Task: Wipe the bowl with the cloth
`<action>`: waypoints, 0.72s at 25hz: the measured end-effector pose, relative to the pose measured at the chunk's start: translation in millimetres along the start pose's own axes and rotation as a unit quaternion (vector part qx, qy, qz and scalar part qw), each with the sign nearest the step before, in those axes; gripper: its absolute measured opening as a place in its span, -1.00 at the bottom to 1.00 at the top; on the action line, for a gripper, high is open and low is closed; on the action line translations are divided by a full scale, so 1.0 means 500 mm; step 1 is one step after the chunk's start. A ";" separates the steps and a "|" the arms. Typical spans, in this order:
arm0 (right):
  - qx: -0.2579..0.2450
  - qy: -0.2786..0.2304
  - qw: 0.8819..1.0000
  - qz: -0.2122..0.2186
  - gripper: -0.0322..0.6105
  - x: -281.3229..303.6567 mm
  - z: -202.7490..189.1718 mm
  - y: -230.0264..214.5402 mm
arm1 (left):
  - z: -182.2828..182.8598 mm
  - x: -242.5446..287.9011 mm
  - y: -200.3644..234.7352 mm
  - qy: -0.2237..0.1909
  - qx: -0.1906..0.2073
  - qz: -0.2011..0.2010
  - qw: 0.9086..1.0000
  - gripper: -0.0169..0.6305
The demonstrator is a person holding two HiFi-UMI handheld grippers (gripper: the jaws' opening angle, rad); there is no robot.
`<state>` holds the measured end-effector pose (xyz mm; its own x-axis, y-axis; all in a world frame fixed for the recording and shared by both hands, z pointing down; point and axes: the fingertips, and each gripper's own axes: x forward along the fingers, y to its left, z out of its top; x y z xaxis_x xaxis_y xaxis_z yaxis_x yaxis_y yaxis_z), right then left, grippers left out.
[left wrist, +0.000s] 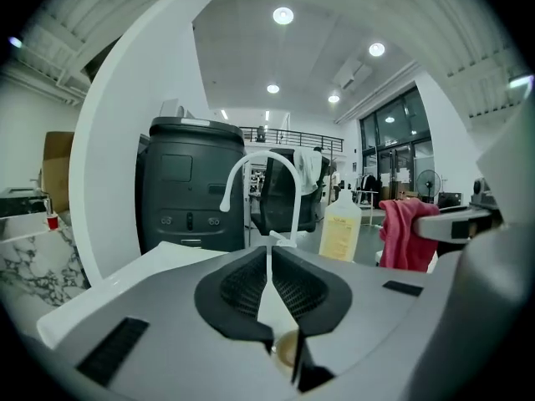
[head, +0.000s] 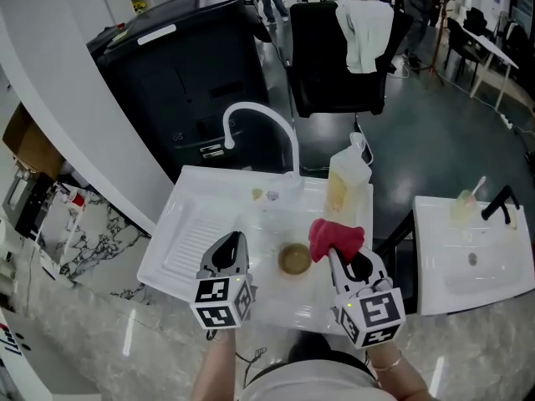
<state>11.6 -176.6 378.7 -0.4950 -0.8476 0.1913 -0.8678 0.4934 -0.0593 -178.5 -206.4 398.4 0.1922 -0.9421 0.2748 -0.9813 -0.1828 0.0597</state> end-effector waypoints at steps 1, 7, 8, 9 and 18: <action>-0.001 -0.001 1.000 0.001 -0.73 -0.004 0.002 0.004 | 0.003 -0.013 0.000 -0.004 0.001 0.002 1.000 -0.84; -0.002 -0.007 1.000 0.009 -0.73 -0.023 0.008 0.025 | 0.017 -0.087 0.009 -0.026 -0.005 0.014 1.000 -0.87; -0.003 -0.008 1.000 0.011 -0.73 -0.025 0.009 0.028 | 0.019 -0.097 0.010 -0.029 -0.007 0.015 0.999 -0.87; -0.003 -0.008 1.000 0.012 -0.73 -0.028 0.011 0.031 | 0.021 -0.107 0.010 -0.031 -0.008 0.016 0.999 -0.87; -0.017 -0.011 1.000 0.020 -0.74 -0.041 0.017 0.050 | 0.029 -0.154 0.012 -0.045 -0.015 0.022 0.999 -0.87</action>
<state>-0.2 -148.3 364.9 -0.5308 -0.8306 0.1683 -0.8452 0.5334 -0.0334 -199.2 -138.8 363.8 0.1469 -0.9707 0.1903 -0.9879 -0.1341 0.0785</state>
